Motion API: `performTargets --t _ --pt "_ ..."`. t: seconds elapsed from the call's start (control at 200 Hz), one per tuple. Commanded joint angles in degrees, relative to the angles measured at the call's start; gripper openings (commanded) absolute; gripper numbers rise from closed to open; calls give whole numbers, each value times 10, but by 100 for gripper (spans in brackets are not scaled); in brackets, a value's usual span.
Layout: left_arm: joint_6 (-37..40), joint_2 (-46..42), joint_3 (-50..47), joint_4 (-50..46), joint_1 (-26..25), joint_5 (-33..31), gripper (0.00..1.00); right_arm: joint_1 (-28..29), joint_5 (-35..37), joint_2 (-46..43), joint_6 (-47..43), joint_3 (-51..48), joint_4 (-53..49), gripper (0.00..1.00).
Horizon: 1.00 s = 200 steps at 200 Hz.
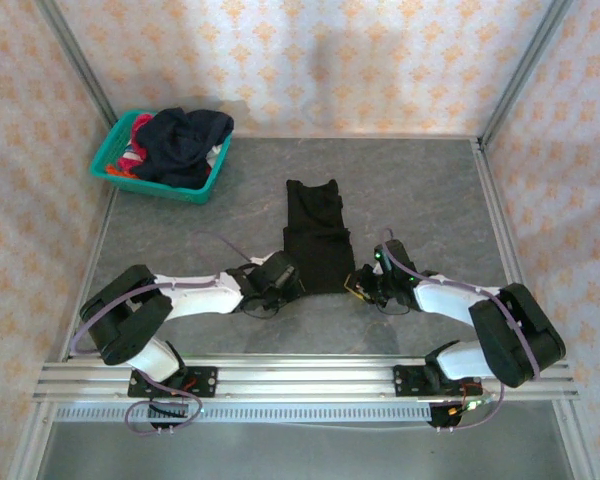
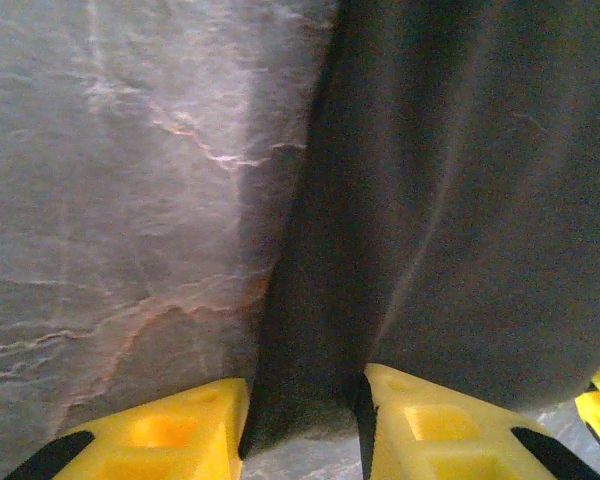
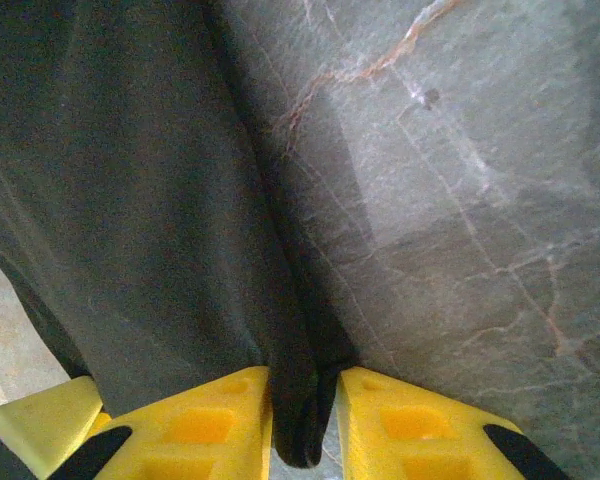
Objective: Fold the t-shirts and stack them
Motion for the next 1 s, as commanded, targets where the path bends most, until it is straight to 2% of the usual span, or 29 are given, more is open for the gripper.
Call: performTargets --t 0.0,0.145,0.285,0.41,0.465,0.615,0.811,0.996 --pt "-16 -20 -21 10 12 -29 34 3 24 -12 -1 7 -4 24" --pt "-8 -18 -7 20 21 -20 29 3 13 -8 0 12 5 14" --pt "3 -22 4 14 21 -18 12 3 13 -14 0 15 2 0" --pt "-9 -19 -8 44 21 -2 6 3 14 -19 -1 15 -2 0" --pt "-13 -18 -14 53 21 1 0 3 13 -20 -1 15 -4 0" --pt "-3 -41 -15 30 21 -12 0 3 12 -51 3 14 -15 0" --pt "45 -100 23 -83 15 -57 0 3 49 -141 -11 18 -84 0" --pt "47 -124 30 -139 10 -62 0 5 35 -193 8 7 -115 0"
